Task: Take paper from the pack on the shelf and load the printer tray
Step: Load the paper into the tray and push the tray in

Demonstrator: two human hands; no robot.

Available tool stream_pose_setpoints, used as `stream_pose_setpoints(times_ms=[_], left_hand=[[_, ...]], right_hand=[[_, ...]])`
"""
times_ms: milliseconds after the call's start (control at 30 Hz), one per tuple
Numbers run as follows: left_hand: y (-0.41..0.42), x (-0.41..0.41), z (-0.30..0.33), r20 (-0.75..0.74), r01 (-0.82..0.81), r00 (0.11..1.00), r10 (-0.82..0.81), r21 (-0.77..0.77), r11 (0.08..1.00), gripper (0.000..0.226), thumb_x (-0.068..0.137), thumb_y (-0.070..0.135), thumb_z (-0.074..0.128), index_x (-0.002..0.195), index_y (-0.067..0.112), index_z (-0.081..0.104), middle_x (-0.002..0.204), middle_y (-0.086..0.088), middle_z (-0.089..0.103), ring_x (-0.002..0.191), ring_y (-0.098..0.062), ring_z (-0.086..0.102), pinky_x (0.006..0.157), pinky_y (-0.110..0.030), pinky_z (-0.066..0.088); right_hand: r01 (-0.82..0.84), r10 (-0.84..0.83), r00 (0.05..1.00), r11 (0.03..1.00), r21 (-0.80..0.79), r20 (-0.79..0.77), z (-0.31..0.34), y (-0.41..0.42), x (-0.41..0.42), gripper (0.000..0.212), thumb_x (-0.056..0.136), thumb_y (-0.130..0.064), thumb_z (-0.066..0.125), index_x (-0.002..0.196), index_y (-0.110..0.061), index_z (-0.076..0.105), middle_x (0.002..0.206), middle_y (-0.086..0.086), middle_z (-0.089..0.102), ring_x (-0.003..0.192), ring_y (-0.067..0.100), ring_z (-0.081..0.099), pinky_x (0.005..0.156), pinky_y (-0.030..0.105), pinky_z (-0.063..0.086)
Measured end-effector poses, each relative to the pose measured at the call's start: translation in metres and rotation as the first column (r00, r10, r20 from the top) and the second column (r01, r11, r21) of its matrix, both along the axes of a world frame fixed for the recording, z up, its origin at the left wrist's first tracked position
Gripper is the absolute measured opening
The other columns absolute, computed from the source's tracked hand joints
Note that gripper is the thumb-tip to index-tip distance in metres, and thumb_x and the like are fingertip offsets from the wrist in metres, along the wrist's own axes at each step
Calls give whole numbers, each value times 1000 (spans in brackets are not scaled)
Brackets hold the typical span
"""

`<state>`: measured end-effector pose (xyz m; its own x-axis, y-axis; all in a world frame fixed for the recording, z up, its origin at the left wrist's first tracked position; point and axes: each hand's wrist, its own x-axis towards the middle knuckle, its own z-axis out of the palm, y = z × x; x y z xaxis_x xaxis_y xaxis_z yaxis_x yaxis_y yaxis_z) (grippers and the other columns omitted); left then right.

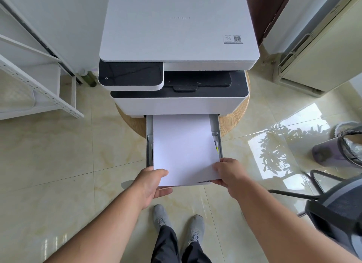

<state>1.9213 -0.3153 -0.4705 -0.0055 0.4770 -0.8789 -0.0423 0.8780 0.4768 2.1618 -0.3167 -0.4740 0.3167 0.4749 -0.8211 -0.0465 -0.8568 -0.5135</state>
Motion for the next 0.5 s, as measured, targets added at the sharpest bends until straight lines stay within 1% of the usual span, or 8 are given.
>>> stream_pose_setpoints(times_ms=[100, 167, 233, 300, 367, 400, 433, 500], left_hand=[[-1, 1, -1, -24, 74, 997, -75, -12, 997, 24, 99, 14, 58, 122, 13, 62, 122, -11, 71, 83, -29, 80, 57, -31, 60], [3, 5, -1, -46, 111, 993, -112, -13, 994, 23, 99, 16, 57, 122, 16, 60, 127, -7, 67, 80, -27, 80, 47, -25, 53], [9, 7, -1, -71, 122, 990, -122, -2, 993, 17, 101, 17, 55, 117, 18, 59, 126, -2, 65, 73, -22, 80, 41, -20, 44], [15, 10, -2, -95, 101, 990, -100, 12, 995, 15, 102, 18, 55, 116, 18, 58, 126, 0, 63, 64, -16, 76, 41, -19, 41], [21, 12, -5, -121, 67, 991, -63, 35, 997, 33, 102, 21, 57, 133, 12, 51, 130, -4, 58, 63, -15, 74, 42, -21, 46], [23, 12, -6, -124, 52, 991, -46, 42, 998, 47, 102, 22, 58, 145, 10, 43, 130, -6, 58, 65, -16, 74, 45, -22, 50], [24, 13, -8, -119, 42, 992, -36, 48, 998, 56, 102, 22, 59, 151, 9, 36, 128, -8, 59, 66, -17, 74, 47, -25, 54], [22, 15, -9, -93, 20, 996, -15, 54, 998, 62, 103, 20, 60, 156, 6, 30, 120, -5, 60, 72, -20, 75, 56, -30, 60]], right_hand=[[14, -15, 1000, 1000, 11, 20, -3, 3, -1, 17, 94, 3, 53, 101, -2, 68, 99, 17, 67, 78, 29, 66, 51, 29, 60], [13, -13, 999, 1000, 15, 35, -4, 5, -1, 17, 94, 3, 52, 95, -4, 67, 96, 17, 68, 74, 30, 66, 60, 36, 64], [8, -9, 999, 1000, 21, 51, -3, 9, -1, 17, 95, 3, 52, 92, -5, 66, 94, 17, 67, 70, 31, 63, 67, 42, 64], [21, -22, 999, 999, 35, 40, -2, 12, -2, 16, 96, 2, 52, 94, -5, 66, 94, 17, 65, 70, 30, 63, 68, 42, 64], [49, -50, 999, 997, 52, 14, -1, 15, -3, 14, 98, 1, 55, 94, -7, 66, 96, 14, 65, 75, 28, 65, 68, 39, 66], [53, -53, 999, 997, 58, 8, -1, 15, -4, 12, 98, -1, 56, 95, -7, 66, 97, 13, 65, 77, 27, 66, 66, 36, 66], [48, -49, 999, 997, 60, 14, 0, 15, -4, 10, 99, -3, 58, 95, -7, 66, 96, 12, 65, 76, 27, 67, 66, 36, 66], [25, -27, 999, 998, 51, 45, 0, 13, -4, 10, 98, -4, 58, 93, -7, 67, 91, 9, 64, 70, 27, 65, 77, 44, 67]])
